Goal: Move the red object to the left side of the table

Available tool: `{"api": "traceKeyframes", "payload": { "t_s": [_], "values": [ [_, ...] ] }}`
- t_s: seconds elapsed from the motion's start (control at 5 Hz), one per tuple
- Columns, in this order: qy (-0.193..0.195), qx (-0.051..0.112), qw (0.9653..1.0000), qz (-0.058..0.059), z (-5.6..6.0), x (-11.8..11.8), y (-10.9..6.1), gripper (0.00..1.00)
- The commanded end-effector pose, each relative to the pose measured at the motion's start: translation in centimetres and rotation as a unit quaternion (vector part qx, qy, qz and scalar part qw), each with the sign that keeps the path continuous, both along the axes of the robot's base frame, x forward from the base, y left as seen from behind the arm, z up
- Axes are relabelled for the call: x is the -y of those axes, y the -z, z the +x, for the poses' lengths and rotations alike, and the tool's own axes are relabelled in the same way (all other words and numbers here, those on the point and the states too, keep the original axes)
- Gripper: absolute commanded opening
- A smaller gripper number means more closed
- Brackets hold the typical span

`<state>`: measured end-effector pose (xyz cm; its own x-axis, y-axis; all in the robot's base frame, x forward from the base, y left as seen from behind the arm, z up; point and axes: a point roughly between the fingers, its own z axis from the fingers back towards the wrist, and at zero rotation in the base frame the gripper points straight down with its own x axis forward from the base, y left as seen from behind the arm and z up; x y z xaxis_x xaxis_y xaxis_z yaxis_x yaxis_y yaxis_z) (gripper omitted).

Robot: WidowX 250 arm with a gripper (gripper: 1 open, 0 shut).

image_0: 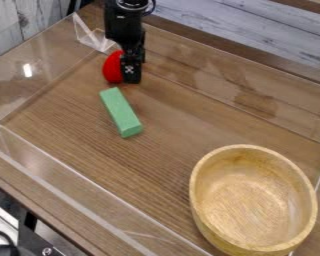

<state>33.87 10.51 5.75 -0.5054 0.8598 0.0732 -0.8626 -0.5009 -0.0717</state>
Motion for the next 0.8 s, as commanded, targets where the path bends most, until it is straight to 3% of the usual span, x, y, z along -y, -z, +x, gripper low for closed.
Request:
{"api": "traceKeyframes", "payload": {
  "t_s": [0.0, 0.4, 0.6],
  "values": [
    [0.013, 0.037, 0.9992, 0.010, 0.9, 0.5, -2.5, 1.00],
    [0.039, 0.036, 0.9985, 0.009, 1.7, 1.7, -2.0, 1.00],
    [0.047, 0.036, 0.9982, 0.009, 2.0, 2.1, -2.6, 1.00]
  ]
}}
